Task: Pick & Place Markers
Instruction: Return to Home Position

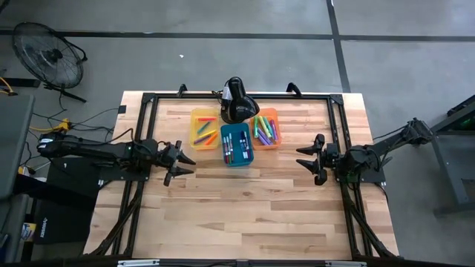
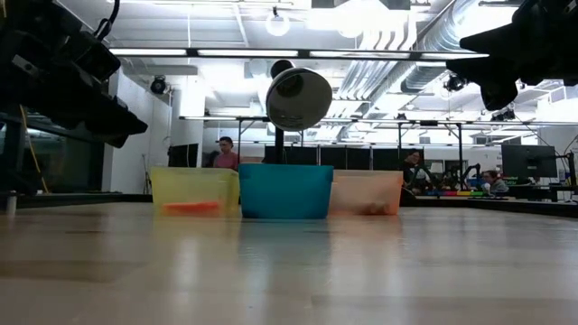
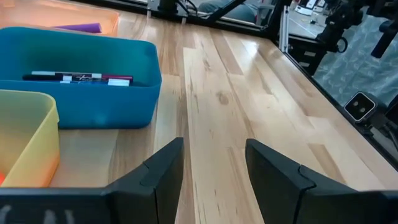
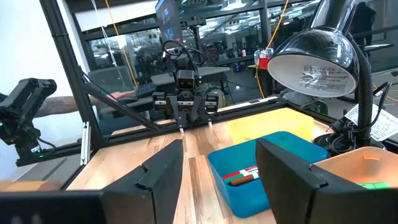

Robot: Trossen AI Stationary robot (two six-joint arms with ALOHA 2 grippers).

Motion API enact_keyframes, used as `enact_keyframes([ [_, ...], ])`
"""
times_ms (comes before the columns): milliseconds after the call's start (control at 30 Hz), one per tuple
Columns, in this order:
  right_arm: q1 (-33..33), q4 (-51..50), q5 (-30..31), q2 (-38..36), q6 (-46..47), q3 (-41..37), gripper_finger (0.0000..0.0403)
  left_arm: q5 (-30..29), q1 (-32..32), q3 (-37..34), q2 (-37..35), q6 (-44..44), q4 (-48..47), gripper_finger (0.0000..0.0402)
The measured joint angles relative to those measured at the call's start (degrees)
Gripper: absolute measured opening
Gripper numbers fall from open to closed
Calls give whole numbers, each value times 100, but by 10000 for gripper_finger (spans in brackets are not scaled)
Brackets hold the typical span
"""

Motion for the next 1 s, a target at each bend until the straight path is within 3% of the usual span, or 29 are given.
enact_keyframes([
  [633,-2,1,-3,0,0,0,189,-2,-1,0,-59,-2,-130,170],
  [1000,-2,2,-4,0,0,-2,189,-4,-1,0,-1666,-3,-938,170],
])
